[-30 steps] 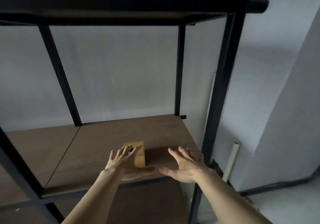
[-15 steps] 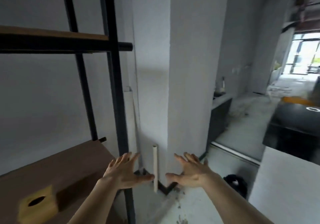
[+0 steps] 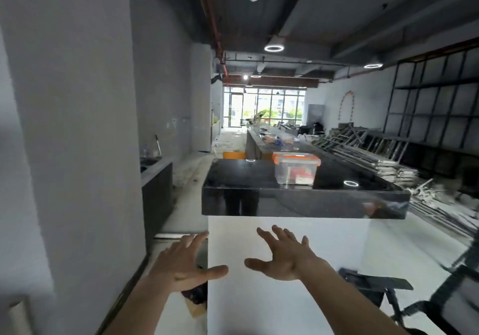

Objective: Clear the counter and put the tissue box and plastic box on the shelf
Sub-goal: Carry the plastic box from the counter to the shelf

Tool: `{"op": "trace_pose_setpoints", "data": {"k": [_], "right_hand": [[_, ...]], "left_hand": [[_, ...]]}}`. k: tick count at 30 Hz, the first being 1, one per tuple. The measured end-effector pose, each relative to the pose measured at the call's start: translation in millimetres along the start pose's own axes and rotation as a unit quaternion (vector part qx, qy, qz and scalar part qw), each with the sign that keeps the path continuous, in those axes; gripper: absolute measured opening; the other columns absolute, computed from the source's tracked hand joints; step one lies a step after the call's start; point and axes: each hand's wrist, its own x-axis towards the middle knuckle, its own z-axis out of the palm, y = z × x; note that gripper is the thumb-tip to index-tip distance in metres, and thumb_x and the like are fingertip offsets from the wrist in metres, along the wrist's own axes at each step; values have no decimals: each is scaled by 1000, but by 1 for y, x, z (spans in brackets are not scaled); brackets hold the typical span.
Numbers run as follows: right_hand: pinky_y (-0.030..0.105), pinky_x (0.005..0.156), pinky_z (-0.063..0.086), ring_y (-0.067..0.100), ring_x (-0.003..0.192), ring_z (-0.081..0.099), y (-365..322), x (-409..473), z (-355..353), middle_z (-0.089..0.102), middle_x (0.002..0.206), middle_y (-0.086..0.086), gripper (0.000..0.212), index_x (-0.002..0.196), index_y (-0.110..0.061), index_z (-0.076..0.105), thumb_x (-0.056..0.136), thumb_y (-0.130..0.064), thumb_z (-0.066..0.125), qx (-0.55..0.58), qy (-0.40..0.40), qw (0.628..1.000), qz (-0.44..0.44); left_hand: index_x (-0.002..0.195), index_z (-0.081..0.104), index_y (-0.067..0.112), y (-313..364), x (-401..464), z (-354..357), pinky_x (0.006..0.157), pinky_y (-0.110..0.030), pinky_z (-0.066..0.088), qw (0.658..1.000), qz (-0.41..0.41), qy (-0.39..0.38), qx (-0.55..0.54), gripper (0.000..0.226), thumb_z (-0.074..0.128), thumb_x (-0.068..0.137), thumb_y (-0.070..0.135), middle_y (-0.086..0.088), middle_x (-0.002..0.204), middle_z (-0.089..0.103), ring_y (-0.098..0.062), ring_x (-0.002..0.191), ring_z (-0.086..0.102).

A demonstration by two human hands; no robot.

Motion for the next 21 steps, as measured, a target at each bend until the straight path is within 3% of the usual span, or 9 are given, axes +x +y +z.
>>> {"op": "trace_pose_setpoints", "data": {"k": [5,13,21], "right_hand": [[65,126,-1,30,162,-7,73,10,-17,-6,176,0,95,163,-44,-1,86,-85,38,14,28,997,75],[62,127,12,31,162,7,164,120,-36,6,176,3,92,164,-36,6,91,-77,43,55,106,988,94],[53,120,34,33,150,32,283,289,-96,31,163,4,95,163,-30,17,88,-73,55,212,196,952,97]], "left_hand": [[154,2,49,66,58,15,117,-48,30,998,61,15,-18,123,35,49,104,10,167,11,-24,152,22],[153,4,50,131,188,28,115,-47,32,991,106,32,-69,109,44,62,95,9,167,11,-23,152,22],[153,14,48,198,389,20,115,-51,32,958,55,54,-276,107,56,63,88,0,164,18,-28,149,27]]}}
